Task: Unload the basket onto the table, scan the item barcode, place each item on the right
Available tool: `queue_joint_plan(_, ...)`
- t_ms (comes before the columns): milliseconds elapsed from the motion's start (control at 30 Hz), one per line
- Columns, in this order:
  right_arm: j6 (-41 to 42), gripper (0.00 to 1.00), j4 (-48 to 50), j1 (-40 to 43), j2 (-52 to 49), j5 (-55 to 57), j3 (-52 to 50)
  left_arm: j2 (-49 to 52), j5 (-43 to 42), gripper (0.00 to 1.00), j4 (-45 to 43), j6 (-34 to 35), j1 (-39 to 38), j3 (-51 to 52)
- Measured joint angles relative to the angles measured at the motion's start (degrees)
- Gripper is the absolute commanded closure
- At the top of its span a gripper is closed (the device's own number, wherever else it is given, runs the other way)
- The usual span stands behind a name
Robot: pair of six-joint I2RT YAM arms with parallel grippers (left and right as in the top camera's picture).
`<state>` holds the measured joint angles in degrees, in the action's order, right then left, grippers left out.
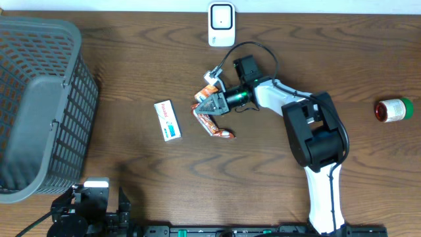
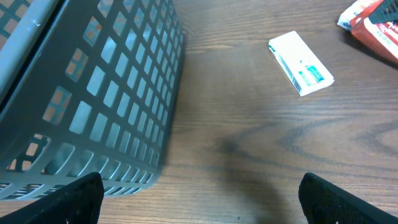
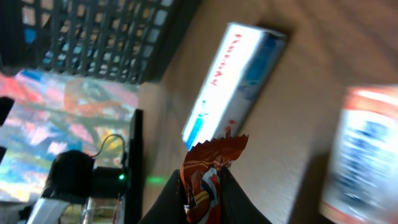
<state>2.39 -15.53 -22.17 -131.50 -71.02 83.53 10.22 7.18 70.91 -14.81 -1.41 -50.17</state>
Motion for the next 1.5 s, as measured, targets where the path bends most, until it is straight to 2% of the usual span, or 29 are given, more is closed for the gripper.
queue_joint_plan(67,0.5,0.64,0.1,1.1,0.0,1.1,0.0,0.0,0.0,0.01,0.0,0.0,0.0,0.0)
queue_joint_plan(100,1.1,0.58,0.0,1.6,0.0,2.3,0.0,0.0,0.0,0.01,0.0,0.0,0.0,0.0)
queue_joint_plan(133,1.5,0.34,-0.2,2.0,0.0,3.8,0.0,0.0,0.0,0.01,0.0,0.0,0.0,0.0)
queue_joint_plan(200,1.9,0.28,-1.6,2.3,0.0,6.3,0.1,0.0,0.0,0.01,0.0,0.0,0.0,0.0)
queue_joint_plan(333,1.7,0.28,-5.2,2.3,1.2,11.0,1.4,0.0,0.0,0.01,0.0,0.0,0.0,0.0)
queue_joint_plan(467,-0.7,0.25,-13.2,2.3,3.2,18.9,1.8,0.0,0.0,0.01,0.0,0.0,0.0,0.0)
queue_joint_plan(500,-2.0,0.16,-17.2,2.3,4.8,22.4,1.7,0.0,0.0,0.01,0.0,0.0,0.0,0.0)
queue_joint_plan(567,-3.3,0.11,-24.3,2.3,9.6,28.7,1.5,0.0,0.0,0.01,0.0,0.0,0.0,0.0)
queue_joint_plan(633,-3.5,0.1,-31.2,2.4,17.0,33.0,1.7,0.0,0.0,0.01,0.0,0.0,0.0,0.0)
queue_joint_plan(733,-3.7,0.09,-38.0,2.5,22.2,35.3,2.1,0.0,0.0,0.01,0.0,0.0,0.0,0.0)
queue_joint_plan(833,-3.8,0.07,-37.7,2.5,21.6,38.0,1.7,0.0,0.0,0.01,0.0,0.0,0.0,0.0)
queue_joint_plan(900,-3.8,0.01,-35.9,2.4,21.2,41.6,1.2,0.0,0.0,0.01,0.0,0.0,0.0,0.0)
queue_joint_plan(1167,-9.4,0.01,-28.6,-0.4,21.2,57.1,1.1,0.0,0.0,0.01,0.0,0.0,0.0,0.0)
queue_joint_plan(1367,-16.1,0.01,-24.0,-2.2,21.0,62.7,1.1,0.0,0.0,0.01,0.0,0.0,0.0,0.0)
queue_joint_plan(1500,-18.9,0.01,-22.7,-2.7,16.8,63.2,1.1,0.0,0.0,0.01,0.0,0.0,0.0,0.0)
